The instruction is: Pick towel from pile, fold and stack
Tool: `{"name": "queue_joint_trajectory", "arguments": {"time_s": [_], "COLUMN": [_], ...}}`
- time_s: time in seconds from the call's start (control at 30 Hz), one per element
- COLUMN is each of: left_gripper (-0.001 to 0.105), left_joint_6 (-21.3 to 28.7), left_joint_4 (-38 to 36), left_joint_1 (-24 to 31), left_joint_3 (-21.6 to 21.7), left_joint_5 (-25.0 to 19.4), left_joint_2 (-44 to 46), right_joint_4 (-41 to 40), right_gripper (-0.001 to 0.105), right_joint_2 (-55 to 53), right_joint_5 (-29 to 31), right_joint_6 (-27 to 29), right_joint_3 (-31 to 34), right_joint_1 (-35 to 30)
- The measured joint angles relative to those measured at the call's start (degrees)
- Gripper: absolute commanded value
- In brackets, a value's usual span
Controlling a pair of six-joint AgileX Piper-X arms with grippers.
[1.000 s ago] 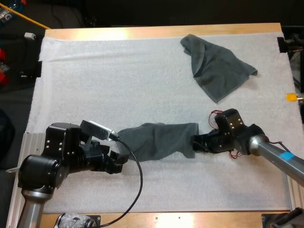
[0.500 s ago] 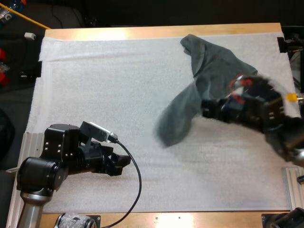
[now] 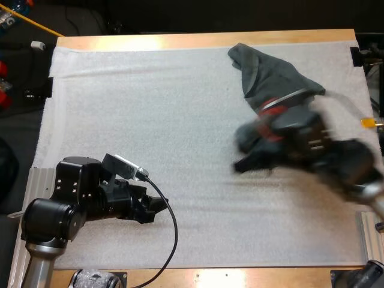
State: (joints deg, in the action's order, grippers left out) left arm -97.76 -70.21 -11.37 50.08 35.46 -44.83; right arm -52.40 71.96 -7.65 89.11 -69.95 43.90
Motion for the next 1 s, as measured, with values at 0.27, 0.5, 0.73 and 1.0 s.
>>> {"name": "queue_joint_trajectory", "arguments": {"time_s": [0.27, 0.5, 0.73, 1.0], "left_gripper": [0.064, 0.064, 0.064, 0.064], "left_joint_6": [0.0, 0.0, 0.0, 0.0], "left_joint_4": [-0.2, -1.4, -1.6, -1.6], "left_joint_1": [0.0, 0.0, 0.0, 0.0], "left_joint_3": [0.0, 0.0, 0.0, 0.0], "left_joint_5": [0.0, 0.0, 0.0, -0.2], "left_joint_2": [0.0, 0.0, 0.0, 0.0], "right_joint_4": [7.6, 16.3, 14.4, 0.7], "right_gripper": [0.0, 0.034, 0.067, 0.063], "right_joint_2": [17.3, 21.5, 21.0, 18.8], "right_joint_5": [0.0, -9.2, -10.8, -1.0], "right_joint_6": [-11.0, -15.8, -14.7, -10.9], "right_joint_3": [0.6, 0.5, -0.4, -0.4], "right_joint_1": [8.7, 10.3, 10.4, 9.9]}}
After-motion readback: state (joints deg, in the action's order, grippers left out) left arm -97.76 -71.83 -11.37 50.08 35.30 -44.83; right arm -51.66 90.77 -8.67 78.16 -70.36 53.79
